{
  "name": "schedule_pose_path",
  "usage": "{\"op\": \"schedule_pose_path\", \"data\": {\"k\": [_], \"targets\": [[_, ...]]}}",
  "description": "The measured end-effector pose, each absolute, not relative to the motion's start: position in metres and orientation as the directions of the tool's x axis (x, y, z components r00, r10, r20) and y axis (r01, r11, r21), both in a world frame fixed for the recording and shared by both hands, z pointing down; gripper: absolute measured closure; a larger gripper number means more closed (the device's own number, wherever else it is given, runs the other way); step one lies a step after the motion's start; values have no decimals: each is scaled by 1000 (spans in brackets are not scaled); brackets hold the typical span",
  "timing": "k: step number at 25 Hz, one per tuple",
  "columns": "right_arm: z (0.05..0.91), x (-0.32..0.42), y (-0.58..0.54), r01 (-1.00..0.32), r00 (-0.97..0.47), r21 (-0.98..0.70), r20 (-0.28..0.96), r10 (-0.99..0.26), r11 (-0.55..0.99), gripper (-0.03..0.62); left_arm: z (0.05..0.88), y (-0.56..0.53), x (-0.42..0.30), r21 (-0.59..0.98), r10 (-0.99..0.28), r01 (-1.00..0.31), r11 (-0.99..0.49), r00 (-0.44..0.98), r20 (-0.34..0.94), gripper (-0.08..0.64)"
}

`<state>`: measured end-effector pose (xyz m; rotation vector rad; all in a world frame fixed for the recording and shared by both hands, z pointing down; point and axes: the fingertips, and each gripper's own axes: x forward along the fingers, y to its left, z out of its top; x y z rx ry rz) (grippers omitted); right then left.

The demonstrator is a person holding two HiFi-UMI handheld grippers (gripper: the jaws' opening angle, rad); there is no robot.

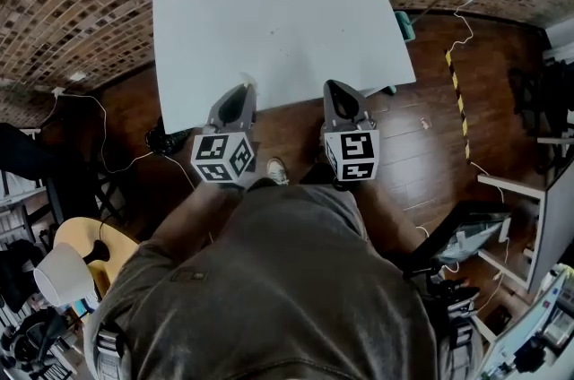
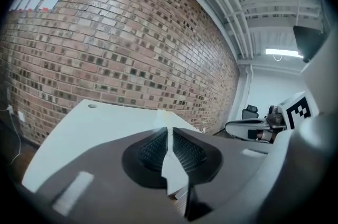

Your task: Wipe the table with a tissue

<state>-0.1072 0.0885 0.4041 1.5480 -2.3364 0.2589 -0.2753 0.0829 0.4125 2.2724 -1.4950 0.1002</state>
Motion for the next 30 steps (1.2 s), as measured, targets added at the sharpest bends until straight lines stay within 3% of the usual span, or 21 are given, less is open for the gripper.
{"op": "schedule_pose_path", "data": {"k": [20, 30], "targets": [[448, -52, -45, -796, -568, -68, 428, -703, 602, 578, 445, -20, -222, 228, -891, -970, -79, 171, 421, 531], [467, -77, -70, -790, -551, -39, 481, -682, 611, 578, 495, -45, -252, 216, -831, -974, -67, 175, 529, 531]]}}
